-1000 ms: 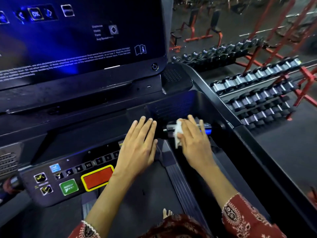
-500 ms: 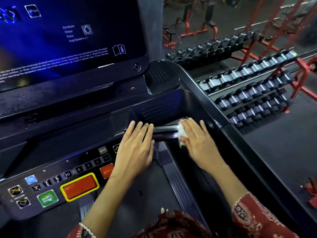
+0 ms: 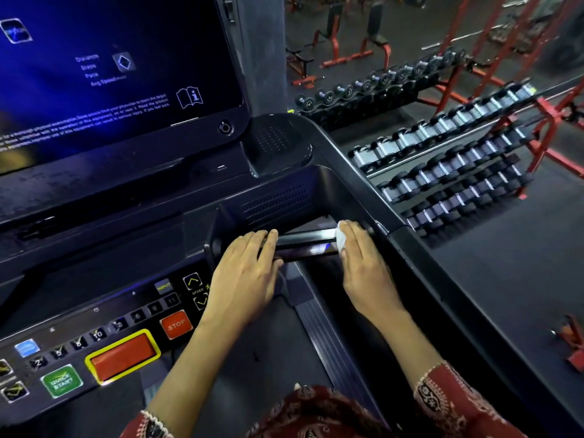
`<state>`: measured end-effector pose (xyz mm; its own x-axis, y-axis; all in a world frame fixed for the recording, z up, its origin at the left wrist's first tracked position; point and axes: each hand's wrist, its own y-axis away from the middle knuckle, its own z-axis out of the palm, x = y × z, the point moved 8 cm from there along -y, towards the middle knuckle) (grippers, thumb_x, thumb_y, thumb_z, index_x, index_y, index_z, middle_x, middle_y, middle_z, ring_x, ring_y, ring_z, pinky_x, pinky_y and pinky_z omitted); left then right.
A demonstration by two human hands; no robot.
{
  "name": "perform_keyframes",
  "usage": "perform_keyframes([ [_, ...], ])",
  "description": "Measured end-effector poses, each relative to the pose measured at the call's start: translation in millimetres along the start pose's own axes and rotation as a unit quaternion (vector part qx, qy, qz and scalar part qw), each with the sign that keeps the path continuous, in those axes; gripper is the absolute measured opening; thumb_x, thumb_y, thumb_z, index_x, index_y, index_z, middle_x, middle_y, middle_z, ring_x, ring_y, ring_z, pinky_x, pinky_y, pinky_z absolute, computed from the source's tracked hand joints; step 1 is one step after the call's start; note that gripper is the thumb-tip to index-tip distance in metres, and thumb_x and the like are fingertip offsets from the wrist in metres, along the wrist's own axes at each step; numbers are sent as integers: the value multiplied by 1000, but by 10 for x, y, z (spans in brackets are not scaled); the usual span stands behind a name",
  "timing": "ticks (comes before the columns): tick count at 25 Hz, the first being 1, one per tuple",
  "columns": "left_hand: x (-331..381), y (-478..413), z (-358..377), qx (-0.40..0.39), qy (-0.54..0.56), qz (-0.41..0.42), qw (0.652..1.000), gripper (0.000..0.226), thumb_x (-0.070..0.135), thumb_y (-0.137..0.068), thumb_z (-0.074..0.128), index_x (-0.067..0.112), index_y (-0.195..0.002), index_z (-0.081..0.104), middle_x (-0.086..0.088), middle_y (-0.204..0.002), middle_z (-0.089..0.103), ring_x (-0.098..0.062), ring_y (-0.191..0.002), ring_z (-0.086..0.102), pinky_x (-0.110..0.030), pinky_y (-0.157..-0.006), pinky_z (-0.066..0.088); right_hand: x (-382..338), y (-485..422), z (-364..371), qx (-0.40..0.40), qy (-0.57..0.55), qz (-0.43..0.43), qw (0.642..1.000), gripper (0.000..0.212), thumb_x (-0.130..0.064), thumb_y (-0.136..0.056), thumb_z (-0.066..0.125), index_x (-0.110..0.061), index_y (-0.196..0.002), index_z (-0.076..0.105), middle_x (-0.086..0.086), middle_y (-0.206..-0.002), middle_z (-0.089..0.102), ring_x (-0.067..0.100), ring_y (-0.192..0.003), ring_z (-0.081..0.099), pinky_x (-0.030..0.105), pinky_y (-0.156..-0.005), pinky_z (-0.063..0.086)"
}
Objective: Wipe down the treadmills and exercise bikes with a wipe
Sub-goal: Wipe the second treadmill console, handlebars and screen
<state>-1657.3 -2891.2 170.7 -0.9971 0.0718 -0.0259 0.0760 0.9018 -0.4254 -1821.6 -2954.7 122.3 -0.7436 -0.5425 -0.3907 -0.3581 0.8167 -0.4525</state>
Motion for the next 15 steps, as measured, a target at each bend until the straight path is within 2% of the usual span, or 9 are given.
perform_keyframes([
  [2,0,-1,-10,6,-4,-7,1000,48,29,-90,42,-3,-121,60,-20,-112,64,-35,-100,63,-43,-90,50,-37,40,24,19,-32,52,998,46,-12,-97,32,8,-138,42,23,-143,42,35,-137,35,46,-113,29],
  [3,-1,-1,-11,8,-3,-7,1000,48,29,-90,42,-3,-121,61,-20,-112,64,-34,-100,63,-42,-90,50,-197,16,80,17,-47,51,997,46,-11,-97,33,8,-138,41,23,-143,41,35,-138,32,46,-114,26],
  [5,-1,5,-18,13,2,-6,1000,48,29,-90,42,-2,-122,61,-20,-112,64,-34,-100,63,-42,-90,50,-513,-25,181,-8,-58,-9,998,45,-10,-97,34,6,-138,43,21,-143,44,32,-139,33,44,-116,22],
  [7,-10,9,-35,21,3,-2,1000,48,30,-90,43,-2,-121,61,-19,-112,64,-33,-99,63,-42,-90,50,-491,-59,158,-8,-25,-48,998,44,-14,-98,34,3,-137,46,19,-141,47,29,-137,36,40,-118,20],
  [9,-8,12,-54,28,3,-3,1000,48,30,-90,43,-2,-121,61,-18,-111,64,-32,-98,63,-42,-90,49,-207,9,98,20,7,0,1000,46,-16,-99,34,5,-139,42,20,-144,43,29,-138,33,39,-118,18],
  [12,0,21,-48,24,-1,-10,1000,48,30,-91,43,-2,-122,61,-17,-112,64,-32,-99,62,-41,-91,47,-45,269,126,34,-8,81,996,52,-17,-101,28,4,-148,21,19,-156,21,29,-146,16,38,-120,13],
  [13,0,19,-45,23,-1,-9,1000,48,30,-91,43,-2,-122,60,-18,-112,64,-32,-99,62,-41,-91,48,-127,295,156,32,-24,79,996,52,-16,-102,28,3,-149,16,18,-158,16,28,-147,12,36,-120,10],
  [15,2,16,-39,24,0,-6,1000,48,30,-91,43,-2,-122,60,-18,-112,64,-32,-99,63,-42,-91,49,-314,198,197,7,-50,13,999,51,-11,-100,30,2,-148,19,19,-156,20,29,-147,13,37,-121,11],
])
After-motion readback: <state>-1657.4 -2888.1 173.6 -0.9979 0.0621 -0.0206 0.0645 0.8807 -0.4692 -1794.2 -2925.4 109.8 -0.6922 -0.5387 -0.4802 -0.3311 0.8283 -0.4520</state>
